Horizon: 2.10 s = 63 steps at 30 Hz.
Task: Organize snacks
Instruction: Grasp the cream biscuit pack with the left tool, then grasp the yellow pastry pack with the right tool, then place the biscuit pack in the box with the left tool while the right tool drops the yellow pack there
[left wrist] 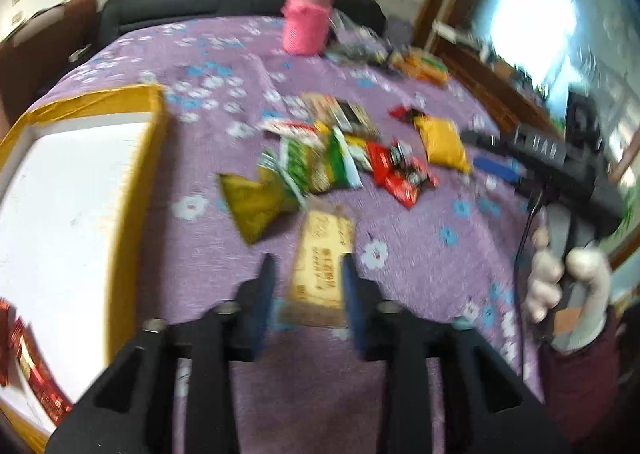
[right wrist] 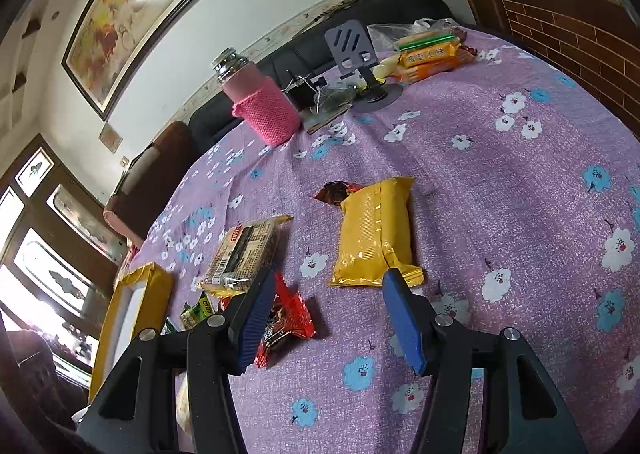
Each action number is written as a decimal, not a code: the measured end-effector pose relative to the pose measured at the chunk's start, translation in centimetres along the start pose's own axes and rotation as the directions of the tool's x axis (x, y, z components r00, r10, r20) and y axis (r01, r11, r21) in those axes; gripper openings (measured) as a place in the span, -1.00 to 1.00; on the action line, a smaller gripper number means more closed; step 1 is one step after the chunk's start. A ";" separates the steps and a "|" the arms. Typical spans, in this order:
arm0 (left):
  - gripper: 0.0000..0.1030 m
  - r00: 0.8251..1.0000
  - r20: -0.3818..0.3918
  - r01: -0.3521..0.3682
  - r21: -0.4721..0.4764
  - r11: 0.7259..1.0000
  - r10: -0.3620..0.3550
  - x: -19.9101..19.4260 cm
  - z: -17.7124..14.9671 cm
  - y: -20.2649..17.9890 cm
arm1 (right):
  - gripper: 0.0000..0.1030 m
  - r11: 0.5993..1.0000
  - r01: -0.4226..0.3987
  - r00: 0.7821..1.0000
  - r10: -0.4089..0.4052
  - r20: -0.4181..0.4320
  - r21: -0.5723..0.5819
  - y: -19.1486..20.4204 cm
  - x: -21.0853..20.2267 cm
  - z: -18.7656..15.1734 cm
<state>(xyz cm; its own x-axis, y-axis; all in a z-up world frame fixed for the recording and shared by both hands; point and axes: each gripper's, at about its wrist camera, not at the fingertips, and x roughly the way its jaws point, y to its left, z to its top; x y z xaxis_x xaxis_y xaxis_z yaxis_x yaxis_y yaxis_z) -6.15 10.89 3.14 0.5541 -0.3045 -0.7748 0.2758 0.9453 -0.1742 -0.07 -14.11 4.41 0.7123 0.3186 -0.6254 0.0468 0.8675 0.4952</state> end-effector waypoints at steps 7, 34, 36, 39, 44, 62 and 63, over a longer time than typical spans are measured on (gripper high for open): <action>0.18 0.994 -0.041 -0.097 0.159 0.982 0.105 3.6 0.1 -3.2 | 0.14 1.000 -0.027 0.999 0.027 -0.033 0.003 -0.2 0.7 -0.2; -0.40 0.991 0.123 -0.035 -0.099 0.994 0.047 -8.5 -2.0 6.2 | -0.13 0.909 0.354 0.922 -0.379 -0.079 -0.221 2.4 6.3 1.4; -0.40 0.990 0.133 -0.041 -0.114 0.993 0.057 -8.9 -2.1 7.0 | -0.13 0.913 0.344 0.929 -0.365 -0.062 -0.221 2.4 5.0 1.0; -0.40 0.987 0.150 -0.038 -0.146 0.989 0.060 -9.4 -2.4 8.1 | -0.14 0.933 0.309 0.942 -0.326 -0.073 -0.183 2.1 3.1 0.3; -0.40 0.986 0.157 -0.033 -0.194 0.980 0.065 -9.8 -2.9 10.1 | -0.14 0.952 0.236 0.966 -0.251 -0.056 -0.195 4.0 0.0 -1.0; -0.39 0.970 0.148 -0.130 -0.345 0.930 0.191 -12.5 -3.2 19.1 | -0.16 0.878 -0.304 0.928 0.185 -0.324 -0.369 25.5 1.6 -7.4; -0.39 0.971 0.138 -0.136 -0.351 0.926 0.195 -12.2 -3.0 19.7 | -0.16 0.866 -0.319 0.921 0.186 -0.343 -0.385 26.9 2.3 -8.2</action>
<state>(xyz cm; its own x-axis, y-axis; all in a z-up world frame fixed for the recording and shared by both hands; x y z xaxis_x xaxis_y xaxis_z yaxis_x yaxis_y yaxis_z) -9.85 33.56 7.36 0.7004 -0.1274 -0.7023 -0.0957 0.9583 -0.2693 -2.95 13.06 11.32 0.4240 0.5860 -0.6905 -0.4557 0.7969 0.3965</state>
